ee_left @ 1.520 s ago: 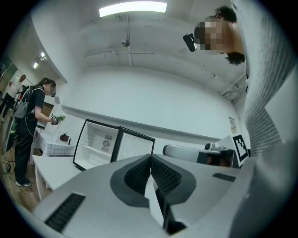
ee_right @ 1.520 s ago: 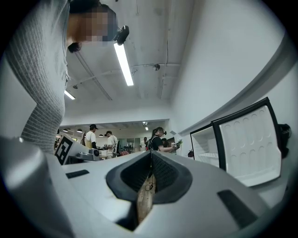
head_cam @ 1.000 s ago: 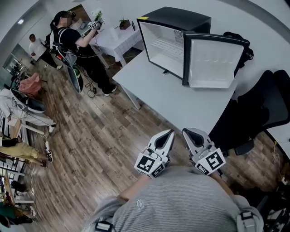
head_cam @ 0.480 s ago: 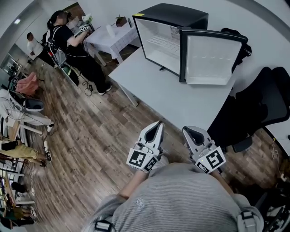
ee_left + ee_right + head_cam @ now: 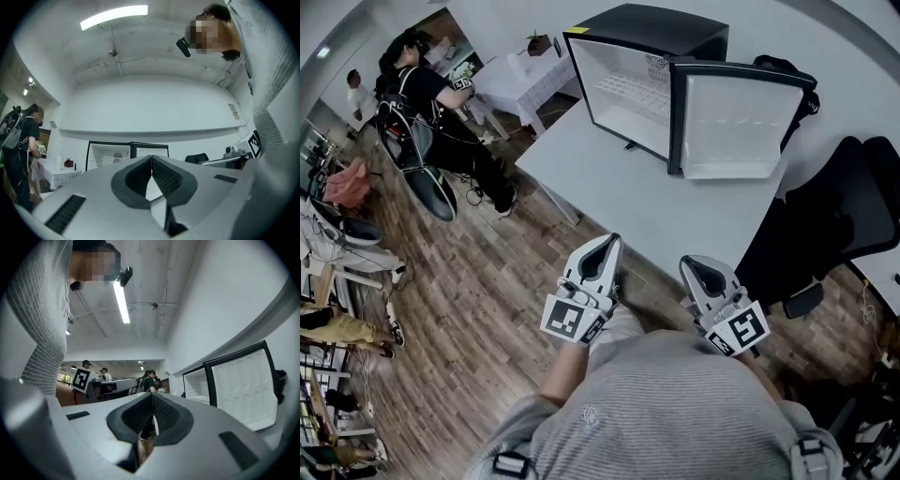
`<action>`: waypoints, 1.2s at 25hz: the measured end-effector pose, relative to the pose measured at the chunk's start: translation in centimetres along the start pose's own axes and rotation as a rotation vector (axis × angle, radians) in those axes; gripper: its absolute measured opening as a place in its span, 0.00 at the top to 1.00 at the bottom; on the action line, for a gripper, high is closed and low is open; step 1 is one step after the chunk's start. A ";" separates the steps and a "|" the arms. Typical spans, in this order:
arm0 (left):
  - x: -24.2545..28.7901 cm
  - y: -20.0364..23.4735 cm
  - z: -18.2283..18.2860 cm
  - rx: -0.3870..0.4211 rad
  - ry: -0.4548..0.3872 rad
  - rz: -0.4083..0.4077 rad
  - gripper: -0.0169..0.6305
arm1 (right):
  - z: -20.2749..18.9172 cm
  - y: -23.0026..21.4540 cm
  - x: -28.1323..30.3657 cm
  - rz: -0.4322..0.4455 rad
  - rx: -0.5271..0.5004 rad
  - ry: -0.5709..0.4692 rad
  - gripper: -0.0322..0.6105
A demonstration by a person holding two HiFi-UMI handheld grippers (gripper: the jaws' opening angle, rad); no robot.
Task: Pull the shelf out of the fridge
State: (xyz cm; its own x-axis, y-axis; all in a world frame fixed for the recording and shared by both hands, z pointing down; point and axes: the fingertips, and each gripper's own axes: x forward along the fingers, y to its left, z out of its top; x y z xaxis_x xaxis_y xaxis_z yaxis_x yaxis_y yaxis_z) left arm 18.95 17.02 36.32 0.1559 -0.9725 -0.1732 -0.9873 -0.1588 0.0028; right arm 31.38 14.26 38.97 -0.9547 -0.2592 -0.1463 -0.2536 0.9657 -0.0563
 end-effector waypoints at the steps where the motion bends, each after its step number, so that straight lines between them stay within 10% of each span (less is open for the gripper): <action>1: 0.5 0.7 0.0 0.002 -0.006 -0.010 0.95 | -0.2 -0.1 0.7 0.002 0.006 -0.004 0.93; 30: 19.0 29.4 -3.3 -0.074 0.040 -0.466 0.95 | -3.7 -12.3 33.4 -0.367 -0.025 -0.009 0.93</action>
State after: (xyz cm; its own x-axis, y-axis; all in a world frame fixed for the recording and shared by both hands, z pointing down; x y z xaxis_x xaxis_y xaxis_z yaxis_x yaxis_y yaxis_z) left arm -7.02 -6.73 36.38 0.5846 -0.8002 -0.1341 -0.8072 -0.5903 0.0038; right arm 2.08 -6.23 38.40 -0.7982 -0.5882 -0.1299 -0.5825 0.8086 -0.0829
